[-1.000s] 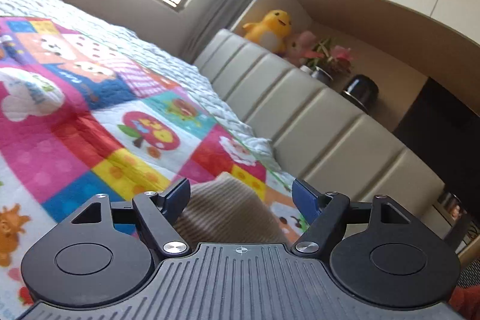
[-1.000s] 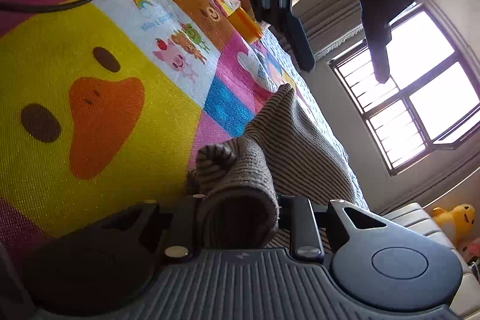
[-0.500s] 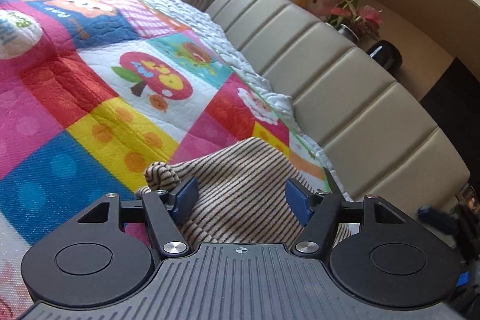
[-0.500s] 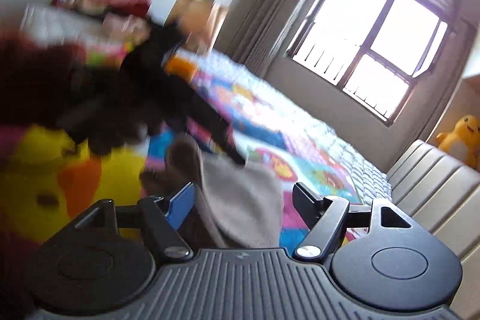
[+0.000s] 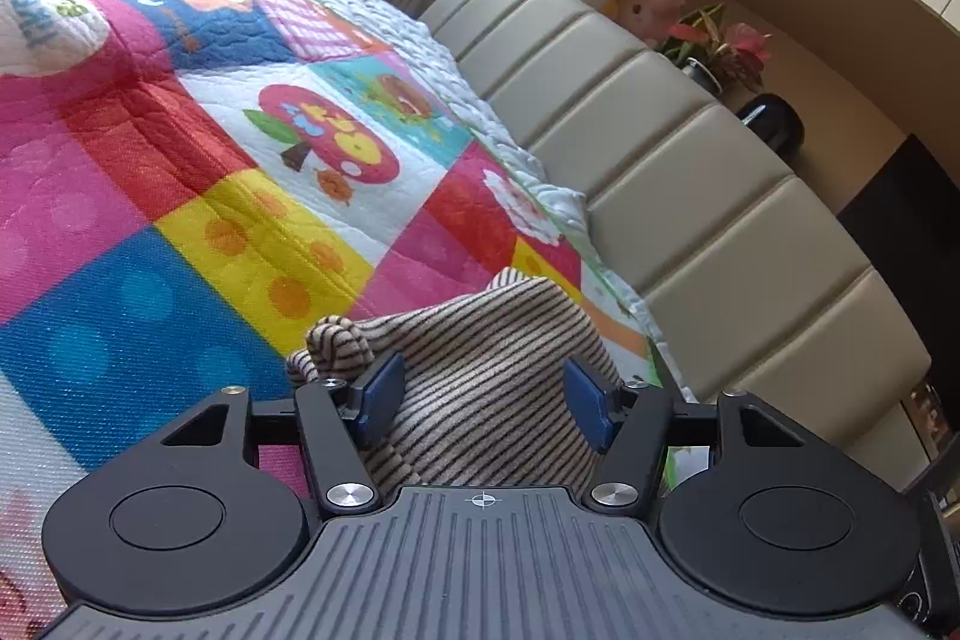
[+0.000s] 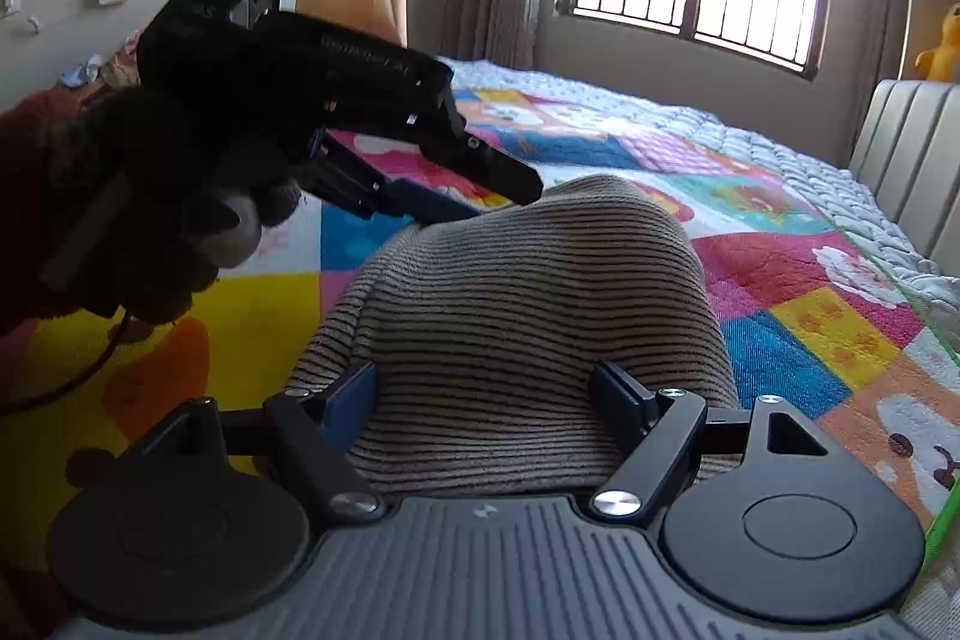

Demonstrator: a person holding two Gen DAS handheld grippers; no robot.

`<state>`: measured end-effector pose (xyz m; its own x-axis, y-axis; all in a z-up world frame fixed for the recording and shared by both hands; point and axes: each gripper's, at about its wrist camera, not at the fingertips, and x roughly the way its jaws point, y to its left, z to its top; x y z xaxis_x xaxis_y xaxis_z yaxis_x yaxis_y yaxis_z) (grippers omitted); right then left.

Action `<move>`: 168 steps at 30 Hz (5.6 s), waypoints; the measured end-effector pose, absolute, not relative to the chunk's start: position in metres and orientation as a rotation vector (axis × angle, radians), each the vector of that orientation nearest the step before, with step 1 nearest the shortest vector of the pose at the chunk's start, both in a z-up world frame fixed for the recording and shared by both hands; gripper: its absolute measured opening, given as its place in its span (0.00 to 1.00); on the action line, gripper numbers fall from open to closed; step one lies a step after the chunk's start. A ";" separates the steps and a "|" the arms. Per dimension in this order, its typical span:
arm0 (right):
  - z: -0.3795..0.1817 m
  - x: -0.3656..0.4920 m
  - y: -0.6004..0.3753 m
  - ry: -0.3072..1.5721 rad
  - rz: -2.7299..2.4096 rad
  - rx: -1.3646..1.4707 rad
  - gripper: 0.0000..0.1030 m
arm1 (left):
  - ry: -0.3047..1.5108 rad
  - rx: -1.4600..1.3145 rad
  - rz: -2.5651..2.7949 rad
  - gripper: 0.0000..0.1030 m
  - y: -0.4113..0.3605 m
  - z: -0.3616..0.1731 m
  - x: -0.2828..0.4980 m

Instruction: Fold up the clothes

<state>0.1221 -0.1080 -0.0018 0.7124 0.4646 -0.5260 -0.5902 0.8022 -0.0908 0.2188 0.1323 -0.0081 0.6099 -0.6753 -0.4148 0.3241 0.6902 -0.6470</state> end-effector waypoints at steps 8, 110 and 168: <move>-0.006 0.122 -0.111 0.516 0.602 -0.249 0.77 | 0.619 -0.484 -0.472 0.75 0.126 0.021 0.176; -0.019 0.188 -0.202 0.752 0.624 0.088 0.77 | 0.620 -0.289 -0.545 0.59 0.091 -0.018 0.221; -0.030 0.234 -0.229 0.750 0.697 0.365 0.65 | 0.860 -0.304 -0.546 0.73 0.043 -0.013 0.212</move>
<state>0.2343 -0.2290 -0.0297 0.5254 0.6916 -0.4957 -0.4441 0.7198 0.5336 0.2117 0.0433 -0.0134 0.5285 -0.5678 -0.6311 0.3301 0.8224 -0.4634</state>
